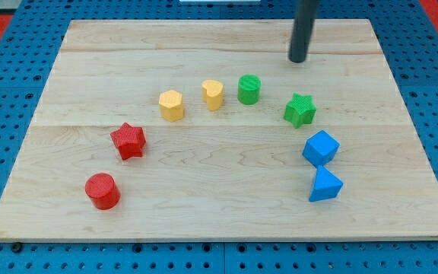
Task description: Move your arm to the right of blue cube
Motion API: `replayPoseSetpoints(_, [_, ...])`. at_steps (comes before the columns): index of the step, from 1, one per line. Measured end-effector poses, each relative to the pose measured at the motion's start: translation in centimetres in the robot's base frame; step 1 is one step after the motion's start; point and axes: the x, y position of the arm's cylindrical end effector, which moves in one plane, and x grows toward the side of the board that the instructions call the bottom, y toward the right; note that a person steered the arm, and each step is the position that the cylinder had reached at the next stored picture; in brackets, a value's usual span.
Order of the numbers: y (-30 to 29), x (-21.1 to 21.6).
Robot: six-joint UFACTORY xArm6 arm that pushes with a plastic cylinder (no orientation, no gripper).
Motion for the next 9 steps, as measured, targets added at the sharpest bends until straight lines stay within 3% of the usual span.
replayPoseSetpoints(1, [6.3, 3.6])
replayPoseSetpoints(3, [6.7, 16.3])
replayPoseSetpoints(9, [8.4, 15.7])
